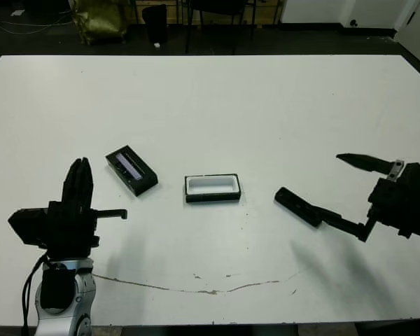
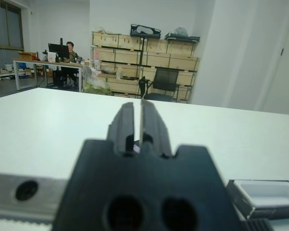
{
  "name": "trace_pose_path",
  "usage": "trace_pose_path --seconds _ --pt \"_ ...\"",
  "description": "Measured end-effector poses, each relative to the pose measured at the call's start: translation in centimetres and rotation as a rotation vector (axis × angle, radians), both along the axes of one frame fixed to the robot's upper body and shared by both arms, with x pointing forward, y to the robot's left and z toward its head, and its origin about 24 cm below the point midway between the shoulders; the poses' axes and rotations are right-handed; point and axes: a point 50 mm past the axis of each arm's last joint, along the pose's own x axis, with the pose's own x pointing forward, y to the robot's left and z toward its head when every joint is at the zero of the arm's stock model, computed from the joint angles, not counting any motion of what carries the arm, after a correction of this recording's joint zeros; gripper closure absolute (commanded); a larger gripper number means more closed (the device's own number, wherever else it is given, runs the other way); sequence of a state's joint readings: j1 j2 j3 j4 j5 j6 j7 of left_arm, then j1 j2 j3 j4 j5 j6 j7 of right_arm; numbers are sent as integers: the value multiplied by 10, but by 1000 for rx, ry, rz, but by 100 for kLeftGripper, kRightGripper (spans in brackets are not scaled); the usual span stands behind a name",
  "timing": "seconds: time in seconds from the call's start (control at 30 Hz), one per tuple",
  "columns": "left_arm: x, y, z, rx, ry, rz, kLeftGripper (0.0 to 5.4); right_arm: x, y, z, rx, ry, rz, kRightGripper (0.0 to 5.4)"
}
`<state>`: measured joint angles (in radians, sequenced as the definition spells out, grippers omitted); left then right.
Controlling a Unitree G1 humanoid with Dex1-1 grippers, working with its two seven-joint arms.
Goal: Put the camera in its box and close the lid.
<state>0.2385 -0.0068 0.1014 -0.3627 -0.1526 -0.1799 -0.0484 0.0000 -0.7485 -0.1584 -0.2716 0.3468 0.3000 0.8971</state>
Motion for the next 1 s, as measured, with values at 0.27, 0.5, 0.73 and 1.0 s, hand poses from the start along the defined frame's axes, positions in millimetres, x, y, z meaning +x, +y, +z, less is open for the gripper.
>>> trace_pose_path --seconds 0.27,0.5,0.73,1.0 --pt "0 1 -1 -4 0 -2 540 1 -2 -12 68 112 -16 1" --pt "0 0 0 3 10 1 540 0 -1 -16 78 158 -19 1" --pt "0 0 0 -1 8 0 540 1 -1 -26 59 210 -11 1" --pt "-1 0 0 -1 16 0 540 4 -4 -35 26 245 -28 1"
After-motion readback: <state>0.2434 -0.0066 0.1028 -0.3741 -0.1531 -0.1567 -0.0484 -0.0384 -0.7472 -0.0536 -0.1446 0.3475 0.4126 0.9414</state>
